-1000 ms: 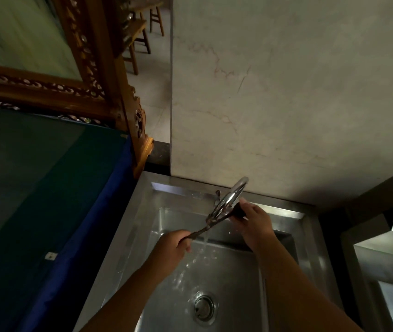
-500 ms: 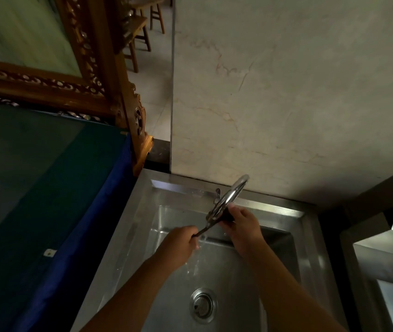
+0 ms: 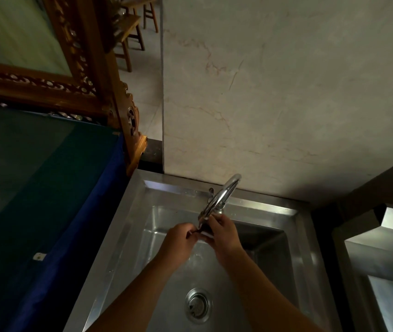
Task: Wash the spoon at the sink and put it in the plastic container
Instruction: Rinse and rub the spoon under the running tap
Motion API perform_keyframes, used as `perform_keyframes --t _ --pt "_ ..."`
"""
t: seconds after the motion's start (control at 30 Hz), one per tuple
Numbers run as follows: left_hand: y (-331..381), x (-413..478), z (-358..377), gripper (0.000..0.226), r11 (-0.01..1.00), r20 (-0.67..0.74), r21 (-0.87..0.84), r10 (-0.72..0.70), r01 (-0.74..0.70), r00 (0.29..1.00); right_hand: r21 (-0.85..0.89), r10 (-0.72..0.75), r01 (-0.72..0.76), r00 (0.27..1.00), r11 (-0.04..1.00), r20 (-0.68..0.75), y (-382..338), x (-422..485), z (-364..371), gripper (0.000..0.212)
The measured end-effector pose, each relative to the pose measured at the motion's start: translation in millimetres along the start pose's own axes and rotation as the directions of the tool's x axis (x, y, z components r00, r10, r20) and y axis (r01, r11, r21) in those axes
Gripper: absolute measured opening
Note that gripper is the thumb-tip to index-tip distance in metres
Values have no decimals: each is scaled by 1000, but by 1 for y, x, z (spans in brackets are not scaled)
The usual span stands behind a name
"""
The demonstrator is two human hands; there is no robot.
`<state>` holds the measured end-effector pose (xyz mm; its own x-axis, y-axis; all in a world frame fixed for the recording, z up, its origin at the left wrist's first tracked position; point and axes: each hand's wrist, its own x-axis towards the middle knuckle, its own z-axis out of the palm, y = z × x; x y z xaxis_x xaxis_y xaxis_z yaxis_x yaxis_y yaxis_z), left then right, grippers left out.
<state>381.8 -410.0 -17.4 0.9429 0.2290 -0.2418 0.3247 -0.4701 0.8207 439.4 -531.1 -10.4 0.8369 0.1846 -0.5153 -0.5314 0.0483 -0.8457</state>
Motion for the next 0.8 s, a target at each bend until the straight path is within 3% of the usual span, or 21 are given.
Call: perform_keyframes --t 0.2,0.37,0.5,0.8 --pt "2 -5 -1 24 971 1 -218 -98 95 995 -106 -87 99 990 989 112 -2 0 6 13" --pt "6 -14 -5 27 813 111 -526 -227 251 967 -81 -122 142 969 987 214 -4 -2 16 41" --pt "0 -20 -8 24 760 155 -583 -244 288 957 12 -113 114 956 993 270 -2 -7 19 44" --pt "-1 -31 -5 25 748 151 -597 -250 290 956 -3 -122 126 968 992 217 -2 -11 27 13"
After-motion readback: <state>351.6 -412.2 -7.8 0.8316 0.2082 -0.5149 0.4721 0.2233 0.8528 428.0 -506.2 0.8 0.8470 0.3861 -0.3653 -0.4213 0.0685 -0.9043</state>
